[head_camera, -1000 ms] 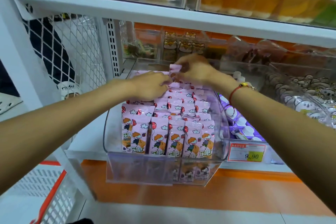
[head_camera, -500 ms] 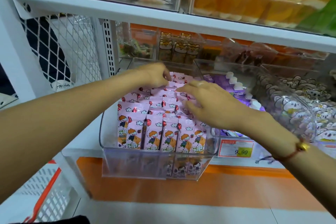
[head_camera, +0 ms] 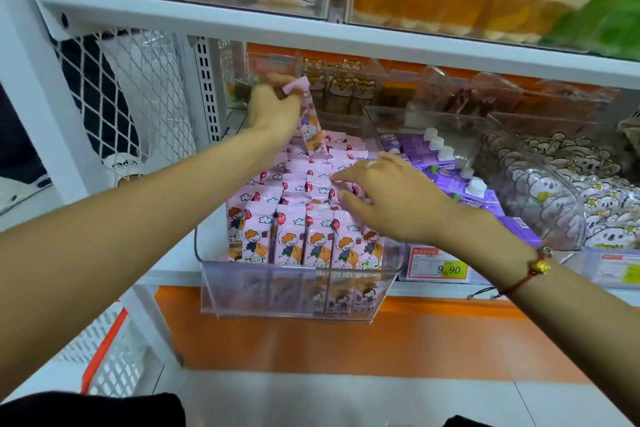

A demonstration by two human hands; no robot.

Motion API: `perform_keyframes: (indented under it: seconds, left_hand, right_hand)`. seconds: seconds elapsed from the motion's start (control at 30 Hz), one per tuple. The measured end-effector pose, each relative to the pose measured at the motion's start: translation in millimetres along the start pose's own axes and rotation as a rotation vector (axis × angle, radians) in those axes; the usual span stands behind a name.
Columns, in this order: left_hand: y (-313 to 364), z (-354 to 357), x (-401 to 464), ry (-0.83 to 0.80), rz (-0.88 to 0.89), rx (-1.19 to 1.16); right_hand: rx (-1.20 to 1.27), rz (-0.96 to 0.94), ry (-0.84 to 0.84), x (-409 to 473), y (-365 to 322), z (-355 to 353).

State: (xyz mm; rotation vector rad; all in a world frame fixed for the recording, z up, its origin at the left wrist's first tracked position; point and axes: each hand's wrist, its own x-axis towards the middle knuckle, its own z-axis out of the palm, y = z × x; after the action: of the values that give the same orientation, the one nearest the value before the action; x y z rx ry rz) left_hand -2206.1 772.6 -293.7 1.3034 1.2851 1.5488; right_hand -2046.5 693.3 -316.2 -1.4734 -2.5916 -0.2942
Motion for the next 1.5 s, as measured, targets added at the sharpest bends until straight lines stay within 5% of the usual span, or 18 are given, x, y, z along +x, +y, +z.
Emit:
perform_keyframes:
  seconds: [0.17,0.3,0.53,0.73,0.9,1.13,1.5]
  left_hand:
    - [10,-19,-38,0.163,-0.016,-0.159]
    - [22,-34,-85,0.078,0.082,-0.185]
    - [25,-34,-140,-0.167,0.063,-0.292]
    - [-1,-34,-150,-0.293,0.112,-0.105]
    - [-8,-31,-159,-0.433,0.152,0.064]
    - [-14,-31,-158,-0.392,0.210,0.183]
    - [-11,-37,-156,-0.431,0.271,0.246]
  right_hand:
    - [0.199,0.130,0.228,-14,-6,-14]
    - [0.510,0.221,0.390,-36,-25,-29]
    - [0.806,0.168,0.302,-59,-59,-38]
    - [1.494,0.562,0.263,-67,-40,-36]
    - [1.556,0.671,0.249,-67,-37,-29]
    - [1.586,0.687,0.314,-63,-45,-21]
    - [1.554,0.402,0.376,-62,-39,-24]
